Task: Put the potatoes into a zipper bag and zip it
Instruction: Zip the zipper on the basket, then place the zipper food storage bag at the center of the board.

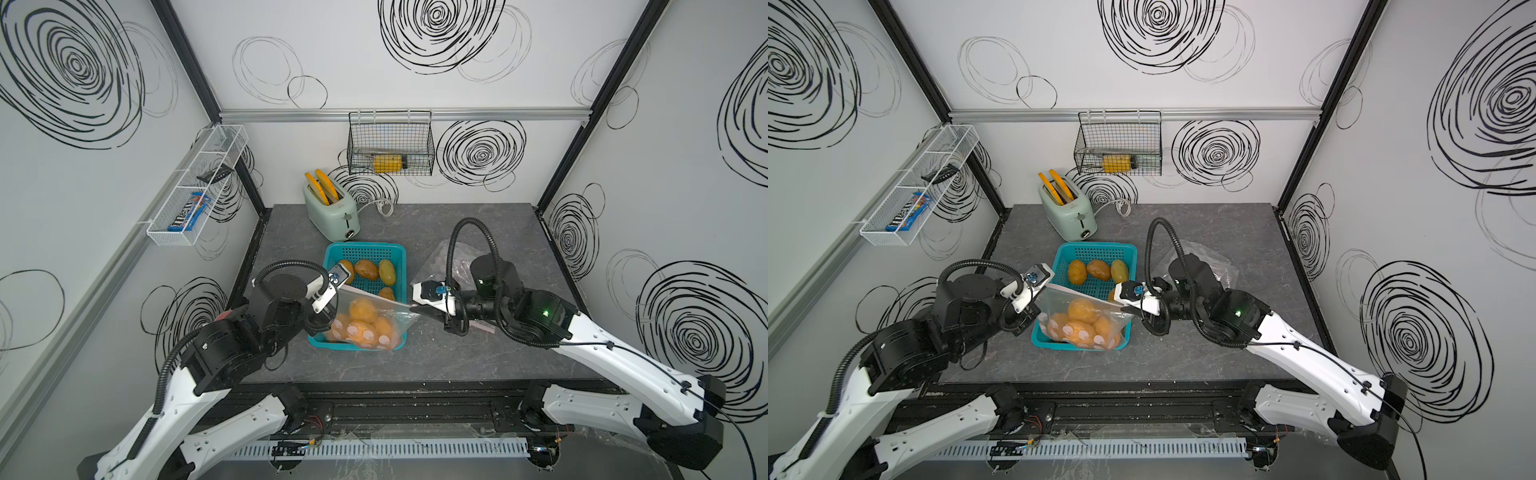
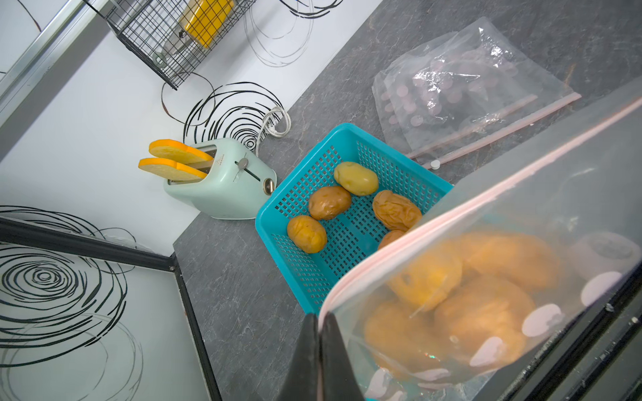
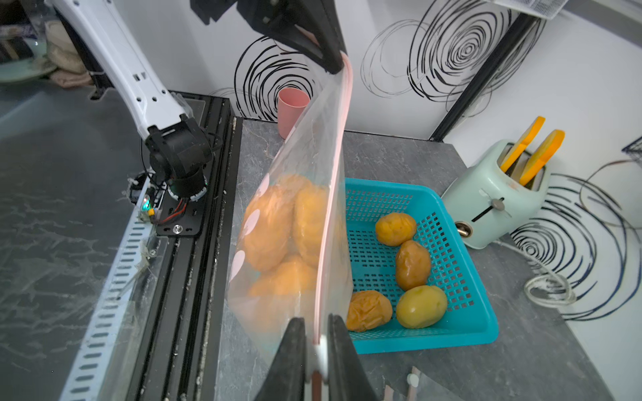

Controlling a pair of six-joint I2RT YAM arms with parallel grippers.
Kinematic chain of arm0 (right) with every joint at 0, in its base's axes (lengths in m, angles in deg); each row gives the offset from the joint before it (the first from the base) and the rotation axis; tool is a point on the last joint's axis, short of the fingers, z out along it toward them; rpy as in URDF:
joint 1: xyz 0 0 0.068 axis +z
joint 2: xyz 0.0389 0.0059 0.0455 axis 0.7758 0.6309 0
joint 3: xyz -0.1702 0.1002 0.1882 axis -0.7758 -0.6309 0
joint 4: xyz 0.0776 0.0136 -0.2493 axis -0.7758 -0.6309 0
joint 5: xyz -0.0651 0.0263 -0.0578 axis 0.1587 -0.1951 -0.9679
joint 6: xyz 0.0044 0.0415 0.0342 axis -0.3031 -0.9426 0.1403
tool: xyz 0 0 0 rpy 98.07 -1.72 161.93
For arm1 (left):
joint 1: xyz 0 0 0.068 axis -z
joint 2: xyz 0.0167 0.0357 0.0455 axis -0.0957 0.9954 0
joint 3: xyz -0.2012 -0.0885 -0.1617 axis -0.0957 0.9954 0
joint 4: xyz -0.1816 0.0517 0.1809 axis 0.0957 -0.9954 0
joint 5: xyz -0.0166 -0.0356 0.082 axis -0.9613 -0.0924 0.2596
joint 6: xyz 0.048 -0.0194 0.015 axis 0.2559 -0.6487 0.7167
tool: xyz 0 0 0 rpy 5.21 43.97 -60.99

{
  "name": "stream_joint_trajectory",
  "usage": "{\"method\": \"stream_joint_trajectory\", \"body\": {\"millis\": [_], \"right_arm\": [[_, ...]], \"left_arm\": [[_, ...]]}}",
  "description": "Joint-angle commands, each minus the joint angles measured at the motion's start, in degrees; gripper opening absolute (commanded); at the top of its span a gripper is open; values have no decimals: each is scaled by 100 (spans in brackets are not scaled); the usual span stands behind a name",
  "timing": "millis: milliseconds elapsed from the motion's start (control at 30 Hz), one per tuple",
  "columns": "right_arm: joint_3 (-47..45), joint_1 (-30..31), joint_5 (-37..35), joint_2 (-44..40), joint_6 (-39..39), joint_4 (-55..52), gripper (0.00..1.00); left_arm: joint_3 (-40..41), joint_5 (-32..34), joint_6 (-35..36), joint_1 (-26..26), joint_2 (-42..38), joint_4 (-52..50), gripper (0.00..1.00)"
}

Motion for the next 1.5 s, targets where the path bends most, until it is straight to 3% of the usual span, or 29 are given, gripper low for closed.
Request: {"method": "stream_joint_trajectory", "body": {"millis": [0, 33, 100, 200, 433, 600, 700, 767, 900, 1033, 1100, 1367, 1467], "right_arm": [[-89, -69, -209, -215, -236, 292, 56], [-136, -88, -237, -257, -363, 478, 66], [-237, -118, -235, -368, -553, 861, 73], [-388, -190, -244, -454, -909, 1419, 74], [-743, -231, -168, -504, -1149, 1667, 74], [-1118, -240, -427, -709, -1735, 2022, 72], [-1362, -247, -513, -871, -1847, 1990, 72], [-1546, -262, -558, -957, -1880, 1977, 72], [-1974, -282, -569, -1132, -2034, 2215, 72], [-2160, -294, -465, -1160, -2132, 2330, 72], [-2164, -297, -435, -1155, -2152, 2323, 72], [-2231, -294, -403, -1330, -2187, 2320, 72], [-2240, -290, -414, -1396, -2187, 2264, 72]], "left_arm": [[-4, 572, -100, -146, -46, 477, 0], [-20, 750, -147, -155, -26, 586, 0], [-82, 1104, -264, -252, 75, 914, 0], [-253, 1089, -382, -718, 334, 1332, 0], [-462, 2155, -471, -2217, 946, 2759, 0], [39, 1575, -594, -3874, 964, 4308, 0], [70, 1581, -539, -4351, 1255, 4568, 0], [345, 1720, -423, -4396, 1327, 4932, 0], [1749, 1227, -22, -4324, 1209, 6167, 0], [2716, 808, -67, -4144, 1138, 6890, 0], [2873, 422, -89, -4017, 1273, 6790, 0], [3146, 187, -58, -3557, 1618, 6435, 0], [3086, -76, -94, -3450, 1718, 6113, 10]]}}
